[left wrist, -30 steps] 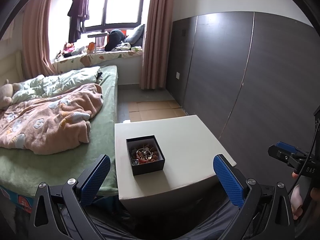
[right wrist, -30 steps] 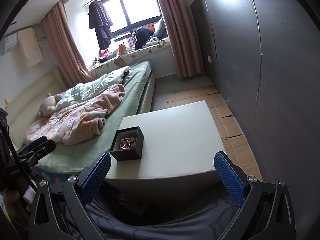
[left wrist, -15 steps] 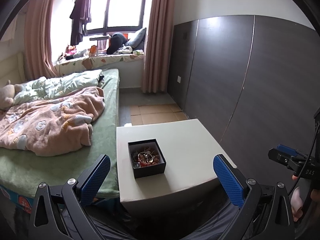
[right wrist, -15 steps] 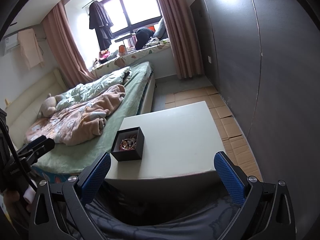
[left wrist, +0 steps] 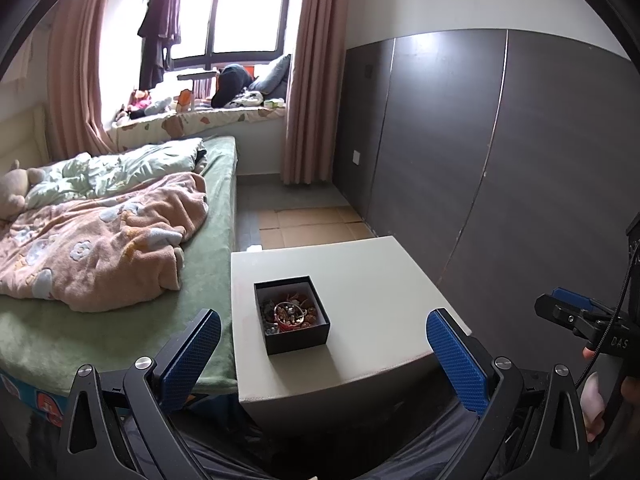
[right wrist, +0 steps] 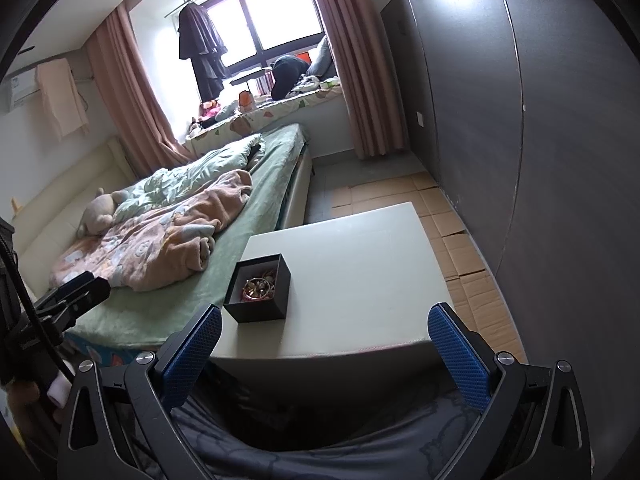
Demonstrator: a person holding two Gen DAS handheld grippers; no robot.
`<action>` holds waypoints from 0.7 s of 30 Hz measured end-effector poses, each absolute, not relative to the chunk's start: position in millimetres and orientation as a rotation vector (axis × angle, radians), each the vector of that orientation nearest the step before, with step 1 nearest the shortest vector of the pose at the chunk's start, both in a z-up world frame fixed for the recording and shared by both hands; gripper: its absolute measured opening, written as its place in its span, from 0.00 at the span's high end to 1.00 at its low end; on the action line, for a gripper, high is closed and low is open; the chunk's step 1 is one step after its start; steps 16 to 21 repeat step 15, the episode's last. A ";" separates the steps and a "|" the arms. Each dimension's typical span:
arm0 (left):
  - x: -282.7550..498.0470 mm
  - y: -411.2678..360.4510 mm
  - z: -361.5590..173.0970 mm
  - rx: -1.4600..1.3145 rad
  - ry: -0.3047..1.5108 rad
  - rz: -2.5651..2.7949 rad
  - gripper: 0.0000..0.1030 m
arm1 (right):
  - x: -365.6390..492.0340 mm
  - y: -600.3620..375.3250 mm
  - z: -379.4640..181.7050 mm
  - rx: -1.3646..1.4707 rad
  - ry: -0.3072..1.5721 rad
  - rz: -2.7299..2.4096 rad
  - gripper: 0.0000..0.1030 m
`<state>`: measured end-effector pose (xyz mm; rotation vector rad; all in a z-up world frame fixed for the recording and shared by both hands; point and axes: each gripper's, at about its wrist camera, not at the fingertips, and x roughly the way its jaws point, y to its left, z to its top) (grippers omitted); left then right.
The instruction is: Organize jewelry
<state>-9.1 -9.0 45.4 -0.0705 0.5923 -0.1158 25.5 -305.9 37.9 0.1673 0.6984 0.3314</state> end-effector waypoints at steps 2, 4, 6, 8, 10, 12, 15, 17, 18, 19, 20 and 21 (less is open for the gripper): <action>-9.0 -9.0 45.0 -0.070 0.593 -0.116 0.00 | 25.0 -305.8 38.4 0.168 0.698 0.332 0.00; -8.8 -8.8 44.8 -0.071 0.593 -0.115 0.00 | 24.6 -305.7 38.6 0.167 0.698 0.333 0.00; -9.2 -8.8 44.8 -0.072 0.594 -0.115 0.00 | 24.6 -305.7 38.6 0.168 0.698 0.332 0.00; -9.4 -9.0 44.1 -0.073 0.593 -0.121 0.00 | 24.4 -305.7 38.5 0.170 0.701 0.333 0.00; -11.2 -10.6 43.7 -0.065 0.581 -0.123 0.00 | 24.5 -305.5 38.7 0.169 0.701 0.331 0.00; -11.8 -14.1 42.5 -0.043 0.578 -0.117 0.00 | 23.0 -305.8 38.4 0.170 0.703 0.332 0.00; -11.4 -14.3 42.2 -0.040 0.573 -0.111 0.00 | 21.7 -305.6 37.9 0.169 0.705 0.331 0.00; -11.4 -14.3 42.2 -0.040 0.573 -0.111 0.00 | 21.7 -305.6 37.9 0.169 0.705 0.331 0.00; -11.4 -14.3 42.2 -0.040 0.573 -0.111 0.00 | 21.7 -305.6 37.9 0.169 0.705 0.331 0.00; -11.4 -14.3 42.2 -0.040 0.573 -0.111 0.00 | 21.7 -305.6 37.9 0.169 0.705 0.331 0.00; -11.4 -14.3 42.2 -0.040 0.573 -0.111 0.00 | 21.7 -305.6 37.9 0.169 0.705 0.331 0.00; -11.4 -14.3 42.2 -0.040 0.573 -0.111 0.00 | 21.7 -305.6 37.9 0.169 0.705 0.331 0.00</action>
